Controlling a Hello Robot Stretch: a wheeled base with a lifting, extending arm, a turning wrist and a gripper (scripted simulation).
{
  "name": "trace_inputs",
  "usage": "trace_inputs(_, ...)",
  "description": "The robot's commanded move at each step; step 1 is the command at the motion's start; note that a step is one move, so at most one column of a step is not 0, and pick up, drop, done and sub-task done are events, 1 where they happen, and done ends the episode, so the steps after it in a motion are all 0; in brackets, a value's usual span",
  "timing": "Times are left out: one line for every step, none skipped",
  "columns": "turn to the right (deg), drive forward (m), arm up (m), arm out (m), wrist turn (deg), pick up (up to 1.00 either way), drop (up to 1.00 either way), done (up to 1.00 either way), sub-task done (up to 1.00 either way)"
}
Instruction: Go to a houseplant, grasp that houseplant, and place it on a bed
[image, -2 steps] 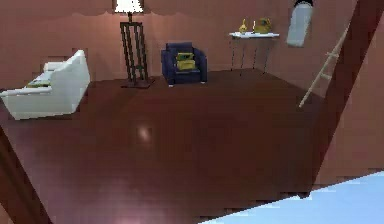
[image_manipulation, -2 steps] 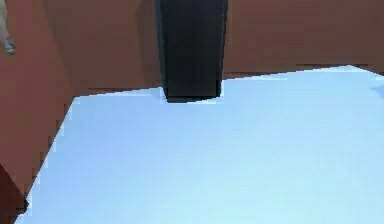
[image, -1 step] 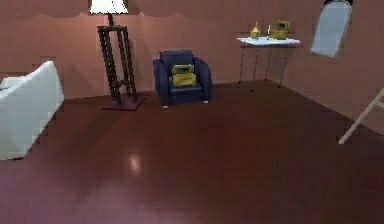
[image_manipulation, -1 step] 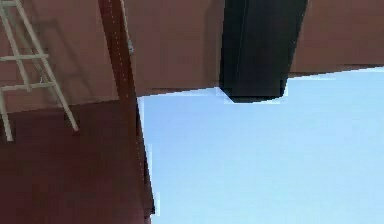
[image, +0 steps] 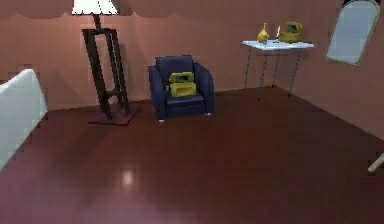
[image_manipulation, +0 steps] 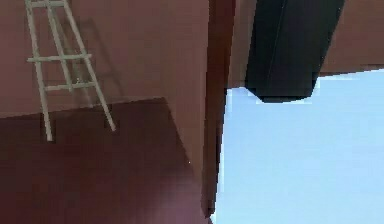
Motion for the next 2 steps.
trace_inputs(18.0, 0.0, 0.0, 0.0, 0.0, 0.0, 0.0, 0.0, 0.0)
trace_inputs(0.0, 1.0, 0.0, 0.0, 0.0, 0.0, 0.0, 0.0, 0.0)
